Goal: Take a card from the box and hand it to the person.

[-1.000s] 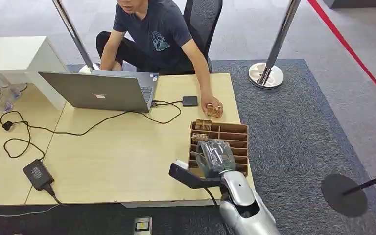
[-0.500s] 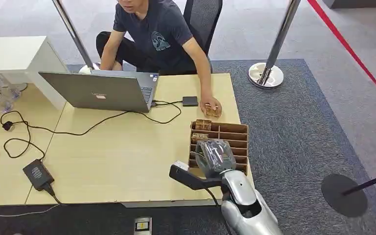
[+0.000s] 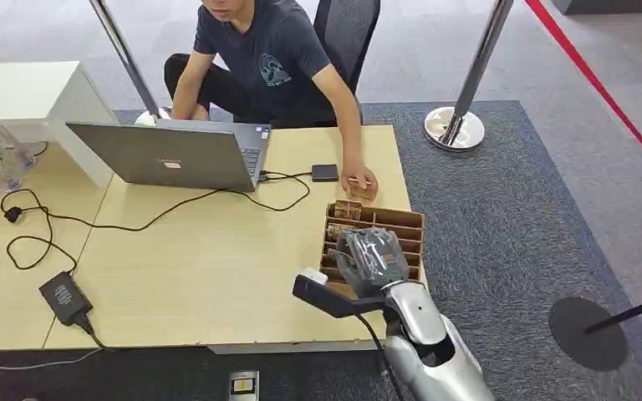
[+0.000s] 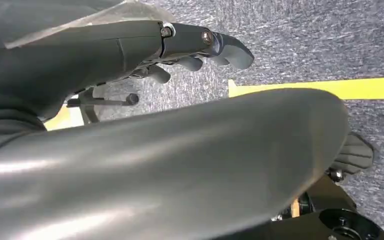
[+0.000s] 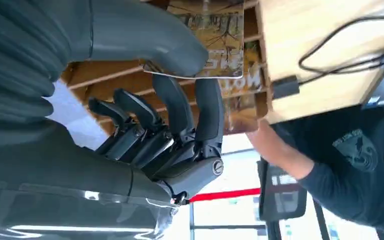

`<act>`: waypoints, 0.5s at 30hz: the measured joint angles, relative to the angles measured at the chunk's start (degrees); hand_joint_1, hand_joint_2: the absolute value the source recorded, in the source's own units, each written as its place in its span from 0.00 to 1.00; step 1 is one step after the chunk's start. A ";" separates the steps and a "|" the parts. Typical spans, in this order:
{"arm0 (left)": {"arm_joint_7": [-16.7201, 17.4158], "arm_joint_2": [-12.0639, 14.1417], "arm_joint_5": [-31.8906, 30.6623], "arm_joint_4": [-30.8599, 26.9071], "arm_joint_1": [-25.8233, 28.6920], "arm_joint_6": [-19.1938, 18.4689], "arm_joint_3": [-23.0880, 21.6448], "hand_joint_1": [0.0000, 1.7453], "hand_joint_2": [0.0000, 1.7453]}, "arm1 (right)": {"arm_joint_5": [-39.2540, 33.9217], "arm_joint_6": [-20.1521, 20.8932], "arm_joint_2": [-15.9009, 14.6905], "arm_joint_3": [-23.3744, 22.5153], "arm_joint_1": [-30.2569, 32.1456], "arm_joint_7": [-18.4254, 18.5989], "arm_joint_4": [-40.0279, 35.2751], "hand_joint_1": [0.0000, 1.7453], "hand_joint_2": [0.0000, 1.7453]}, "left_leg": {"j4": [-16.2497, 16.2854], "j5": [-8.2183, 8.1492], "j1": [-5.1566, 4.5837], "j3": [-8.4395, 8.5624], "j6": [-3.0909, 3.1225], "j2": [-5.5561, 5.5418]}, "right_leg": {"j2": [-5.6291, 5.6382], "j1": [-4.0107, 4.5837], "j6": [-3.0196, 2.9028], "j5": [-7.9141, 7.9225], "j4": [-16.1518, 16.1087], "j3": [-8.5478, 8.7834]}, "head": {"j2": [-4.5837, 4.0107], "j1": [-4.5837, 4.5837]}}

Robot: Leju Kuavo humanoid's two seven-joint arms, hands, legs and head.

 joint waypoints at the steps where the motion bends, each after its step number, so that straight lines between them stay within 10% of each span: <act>1: -0.02 0.00 -0.04 0.00 -0.02 -0.18 0.00 0.00 0.00 | -0.13 0.00 -0.59 -0.20 0.31 -0.15 -0.96 1.00 1.00 | 0.00 0.00 0.00 0.00 0.00 0.01 | 0.00 0.00 0.00 0.00 0.00 0.00 | -0.02 0.00; 15: -0.02 0.00 -0.35 0.00 -0.12 -0.42 0.00 0.00 0.00 | -2.65 1.22 -7.76 -2.82 1.39 -1.90 -11.82 1.00 1.00 | 0.01 0.00 0.00 0.01 0.00 0.00 | 0.00 0.00 0.00 0.00 0.00 0.00 | -0.02 0.00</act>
